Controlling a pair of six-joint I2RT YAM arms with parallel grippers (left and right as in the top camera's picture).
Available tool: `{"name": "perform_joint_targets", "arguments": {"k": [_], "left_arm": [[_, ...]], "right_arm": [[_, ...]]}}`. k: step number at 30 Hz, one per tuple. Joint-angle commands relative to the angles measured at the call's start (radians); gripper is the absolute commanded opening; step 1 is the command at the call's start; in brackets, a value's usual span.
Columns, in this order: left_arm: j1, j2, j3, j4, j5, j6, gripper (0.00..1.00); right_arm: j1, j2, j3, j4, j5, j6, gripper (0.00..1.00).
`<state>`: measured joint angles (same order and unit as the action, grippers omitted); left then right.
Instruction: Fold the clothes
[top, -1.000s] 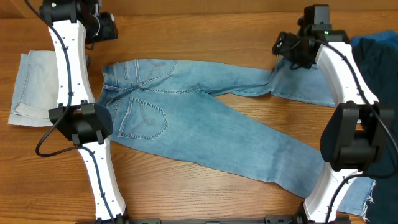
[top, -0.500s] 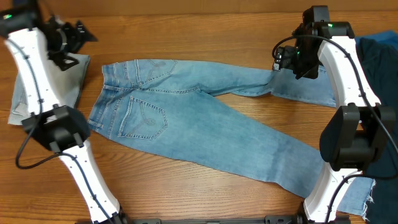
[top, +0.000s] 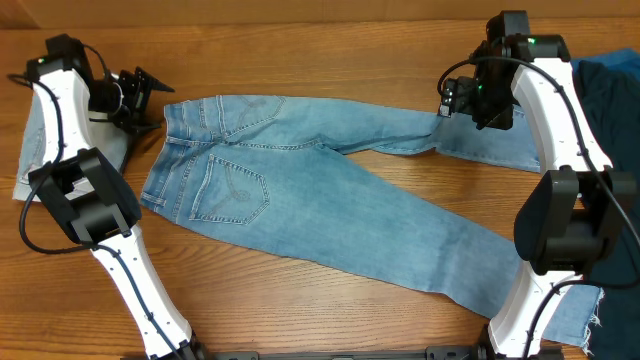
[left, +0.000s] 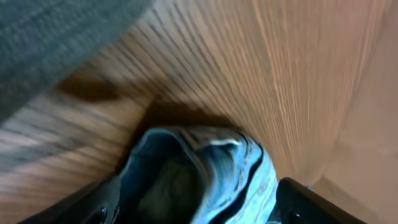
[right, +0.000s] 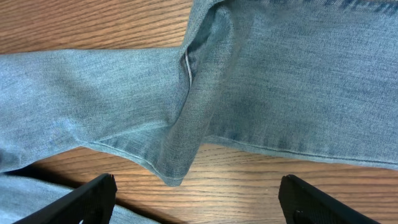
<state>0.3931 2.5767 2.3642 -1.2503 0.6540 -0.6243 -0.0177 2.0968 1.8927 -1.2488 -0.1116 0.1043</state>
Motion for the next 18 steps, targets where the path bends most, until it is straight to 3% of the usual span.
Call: {"name": "perform_joint_targets", "arguments": {"k": [1, 9, 13, 18], "left_arm": [[-0.003, 0.008, -0.028, 0.047, 0.018, -0.064, 0.82], [-0.035, 0.013, -0.028, 0.087, 0.015, -0.140, 0.75], [-0.072, 0.013, -0.028, 0.106, -0.033, -0.145, 0.64], [-0.087, 0.013, -0.028, 0.105, -0.078, -0.171, 0.61]], "right_arm": [[0.006, -0.010, 0.026, 0.000, 0.006, -0.005, 0.88], [0.006, -0.010, 0.026, -0.003, 0.006, -0.005, 0.88], [0.006, -0.010, 0.026, -0.003, 0.006, -0.005, 0.88], [0.005, -0.010, 0.026, -0.013, 0.015, -0.005, 0.88]]}}
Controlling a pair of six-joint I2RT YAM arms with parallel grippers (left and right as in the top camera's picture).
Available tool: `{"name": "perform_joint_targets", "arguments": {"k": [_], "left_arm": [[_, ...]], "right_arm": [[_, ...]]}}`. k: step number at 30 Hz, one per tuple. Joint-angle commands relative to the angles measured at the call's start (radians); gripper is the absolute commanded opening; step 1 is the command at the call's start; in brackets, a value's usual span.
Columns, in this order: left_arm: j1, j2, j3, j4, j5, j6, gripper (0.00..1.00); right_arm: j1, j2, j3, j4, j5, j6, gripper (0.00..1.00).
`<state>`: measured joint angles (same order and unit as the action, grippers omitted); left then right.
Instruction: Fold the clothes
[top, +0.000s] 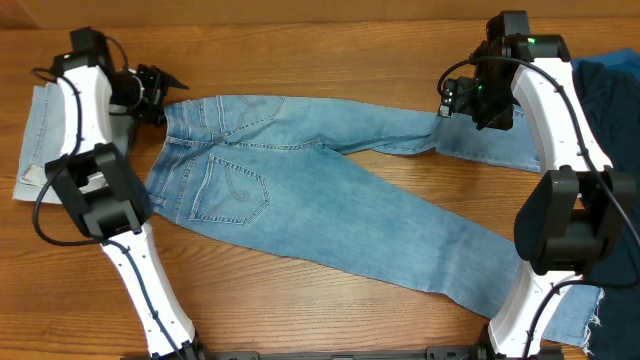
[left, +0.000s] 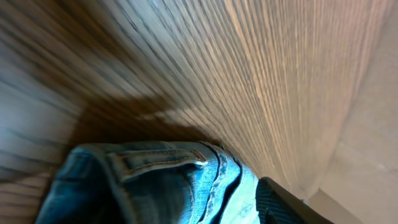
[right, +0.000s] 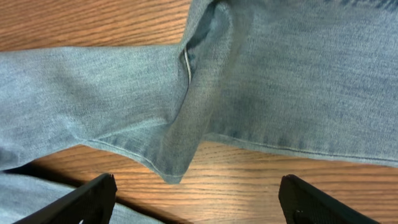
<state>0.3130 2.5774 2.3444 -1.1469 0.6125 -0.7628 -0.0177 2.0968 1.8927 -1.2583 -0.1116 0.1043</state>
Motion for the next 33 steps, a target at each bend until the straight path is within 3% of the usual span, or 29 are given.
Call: {"name": "perform_joint_targets", "arguments": {"k": [1, 4, 14, 15, 19, 22, 24, 33], "left_arm": [[-0.007, 0.013, -0.008, 0.003, -0.041, -0.037, 0.61], [-0.006, 0.013, -0.008, 0.000, -0.080, -0.038, 0.55], [-0.005, 0.013, -0.008, -0.008, -0.156, -0.036, 0.55], [-0.005, 0.013, -0.008, -0.008, -0.159, -0.035, 0.52], [-0.005, 0.013, -0.008, -0.008, -0.168, -0.021, 0.23], [-0.005, 0.013, -0.008, -0.012, -0.169, -0.019, 0.15], [-0.007, 0.013, -0.008, -0.011, -0.167, -0.019, 0.05], [0.005, 0.012, 0.039, 0.054, -0.042, 0.019, 0.04]], "right_arm": [[0.005, -0.010, 0.026, -0.005, 0.026, -0.005, 0.88], [0.006, -0.010, 0.026, -0.013, 0.048, -0.005, 0.88], [0.005, -0.010, 0.026, -0.012, 0.048, -0.005, 0.88], [0.006, -0.010, 0.026, -0.012, 0.048, -0.005, 0.88], [0.005, -0.010, 0.026, -0.014, 0.048, -0.005, 0.88], [0.005, -0.010, 0.026, -0.014, 0.048, -0.005, 0.88], [0.005, -0.010, 0.026, -0.014, 0.048, -0.005, 0.88], [0.005, -0.010, 0.026, -0.011, 0.048, -0.005, 0.88]]}}
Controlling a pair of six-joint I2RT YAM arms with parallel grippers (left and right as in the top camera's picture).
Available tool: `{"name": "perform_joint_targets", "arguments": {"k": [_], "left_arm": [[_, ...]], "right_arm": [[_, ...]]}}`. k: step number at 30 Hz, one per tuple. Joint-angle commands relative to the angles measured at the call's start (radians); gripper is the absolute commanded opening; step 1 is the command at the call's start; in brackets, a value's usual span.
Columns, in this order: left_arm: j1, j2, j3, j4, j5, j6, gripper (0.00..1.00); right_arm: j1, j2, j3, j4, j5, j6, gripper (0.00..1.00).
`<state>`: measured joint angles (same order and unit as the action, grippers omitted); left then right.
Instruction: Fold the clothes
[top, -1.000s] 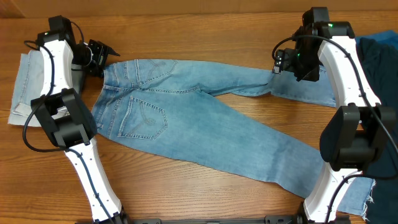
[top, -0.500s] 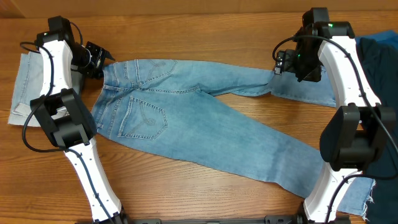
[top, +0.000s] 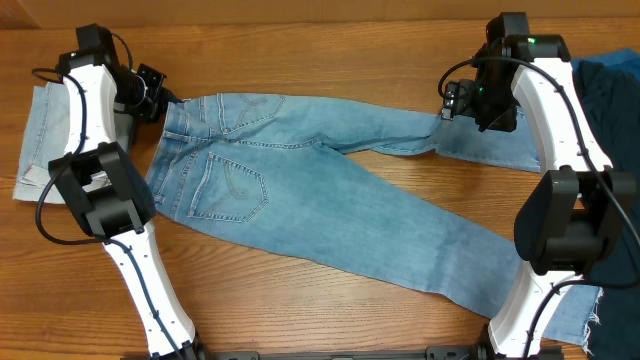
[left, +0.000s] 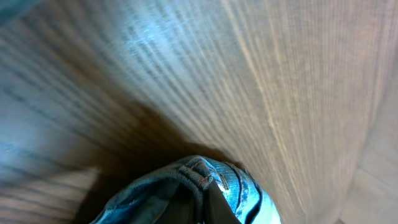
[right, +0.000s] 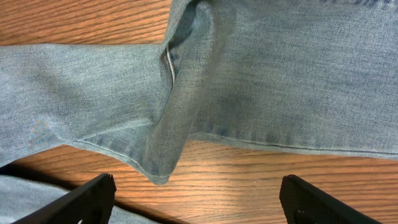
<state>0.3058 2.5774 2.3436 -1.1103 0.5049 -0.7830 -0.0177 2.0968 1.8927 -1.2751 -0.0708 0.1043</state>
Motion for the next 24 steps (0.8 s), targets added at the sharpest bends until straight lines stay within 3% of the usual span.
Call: {"name": "perform_joint_targets", "arguments": {"k": [1, 10, 16, 18, 21, 24], "left_arm": [[0.013, 0.012, 0.064, 0.020, 0.065, 0.058, 0.04], [-0.038, 0.012, 0.278, 0.055, 0.065, 0.323, 0.04], [-0.116, 0.012, 0.279, 0.159, 0.060, 0.645, 0.15], [-0.145, 0.012, 0.279, 0.192, -0.017, 0.732, 0.14], [-0.186, 0.013, 0.279, 0.214, -0.195, 0.811, 0.04], [-0.224, 0.013, 0.279, 0.238, -0.324, 0.855, 0.05]], "right_arm": [[0.005, -0.010, 0.026, 0.008, 0.007, -0.005, 0.88], [0.005, -0.010, 0.026, 0.014, 0.007, -0.005, 0.88], [0.005, -0.010, 0.026, 0.014, 0.007, -0.005, 0.88], [0.005, -0.010, 0.026, 0.016, 0.007, -0.005, 0.88], [0.005, -0.010, 0.026, 0.018, 0.007, -0.005, 0.88], [0.005, -0.010, 0.026, 0.026, 0.007, -0.005, 0.88]]}}
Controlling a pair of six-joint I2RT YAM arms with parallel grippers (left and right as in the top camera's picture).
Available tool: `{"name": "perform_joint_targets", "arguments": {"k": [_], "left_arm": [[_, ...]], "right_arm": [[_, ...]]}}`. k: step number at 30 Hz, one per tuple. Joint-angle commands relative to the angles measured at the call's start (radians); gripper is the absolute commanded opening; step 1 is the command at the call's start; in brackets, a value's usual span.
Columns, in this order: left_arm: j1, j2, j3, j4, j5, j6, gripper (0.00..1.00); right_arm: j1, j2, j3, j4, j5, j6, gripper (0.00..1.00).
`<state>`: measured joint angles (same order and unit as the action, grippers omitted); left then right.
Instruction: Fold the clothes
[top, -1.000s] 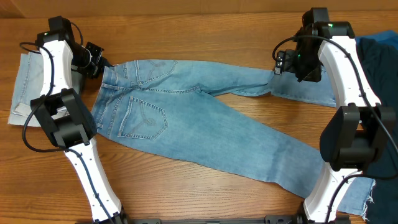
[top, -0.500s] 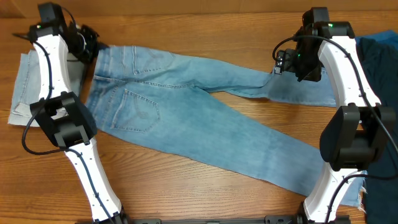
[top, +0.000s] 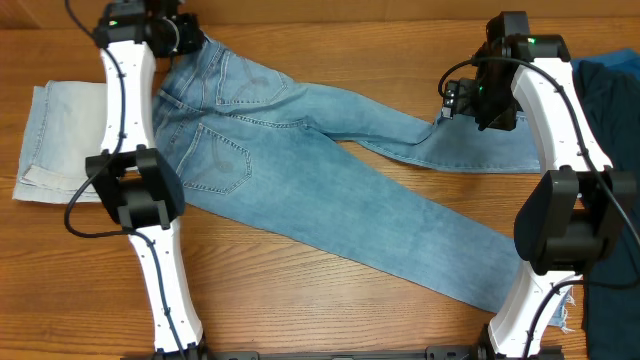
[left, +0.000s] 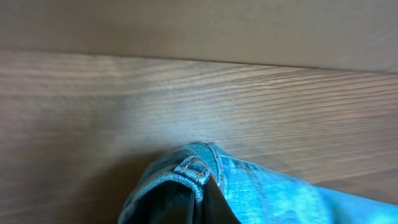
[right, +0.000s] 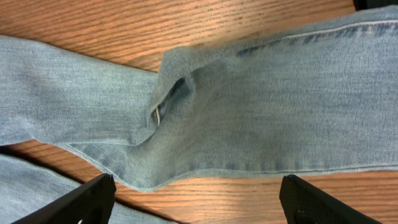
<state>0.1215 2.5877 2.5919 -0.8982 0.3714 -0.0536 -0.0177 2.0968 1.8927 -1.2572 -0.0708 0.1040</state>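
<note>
Light-blue jeans (top: 300, 160) lie back-side up, running diagonally across the wooden table. The waist is at the far left and one leg reaches the near right. My left gripper (top: 185, 33) is at the far edge, shut on the jeans' waistband (left: 194, 172) by a belt loop; its own fingers are mostly hidden by denim. My right gripper (top: 458, 100) hangs open over the upper leg (right: 249, 106) near its hem, touching nothing, with its fingertips (right: 87, 200) wide apart.
A folded pale-blue garment (top: 55, 140) lies at the left edge. Dark blue cloth (top: 612, 95) sits at the right edge behind the right arm, with more of it at the near right corner. The table's back edge is just beyond the left gripper.
My left gripper, holding the waistband, has gone from the jeans' left corner to the table's far edge. The waist followed and both legs slid left and straightened. The right gripper stayed put.
First my left gripper stood open beside the jeans' left waist corner, next to the folded garment. It then sat at the corner, and later was shut on the waistband. Now the waist is pulled up to the far edge. The right gripper hovered open throughout.
</note>
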Motion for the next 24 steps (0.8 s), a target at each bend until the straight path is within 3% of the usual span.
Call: {"name": "perform_joint_targets", "arguments": {"k": [1, 2, 3, 6, 11, 15, 16, 19, 24], "left_arm": [[-0.049, 0.002, 0.031, 0.040, -0.238, 0.124, 0.30], [-0.051, 0.002, 0.031, 0.048, -0.260, 0.116, 0.61], [-0.051, 0.002, 0.031, 0.060, -0.283, 0.092, 0.79], [-0.045, -0.006, 0.044, 0.066, -0.314, 0.067, 0.94], [-0.046, -0.081, 0.145, -0.044, -0.410, 0.026, 0.99], [-0.057, -0.177, 0.194, -0.283, -0.423, 0.012, 0.92], [-0.060, -0.211, 0.194, -0.358, -0.422, 0.013, 0.77], [-0.061, -0.265, 0.194, -0.463, -0.412, 0.012, 0.07], [-0.055, -0.315, 0.194, -0.626, -0.389, -0.076, 0.04]], "right_arm": [[0.005, -0.010, 0.026, 0.011, 0.007, -0.004, 0.88], [0.005, -0.010, 0.026, 0.012, 0.007, -0.004, 0.88], [0.005, -0.010, 0.026, 0.012, 0.007, -0.004, 0.88], [0.005, -0.010, 0.026, 0.014, 0.007, -0.004, 0.88], [0.005, -0.010, 0.026, 0.028, 0.006, -0.004, 0.88], [0.005, -0.010, 0.040, 0.043, 0.006, -0.004, 0.89], [0.005, -0.013, 0.058, 0.043, 0.006, -0.004, 0.90], [0.005, -0.025, 0.140, 0.029, 0.001, 0.001, 0.91], [0.002, -0.045, 0.312, -0.090, 0.000, 0.052, 0.93]]}}
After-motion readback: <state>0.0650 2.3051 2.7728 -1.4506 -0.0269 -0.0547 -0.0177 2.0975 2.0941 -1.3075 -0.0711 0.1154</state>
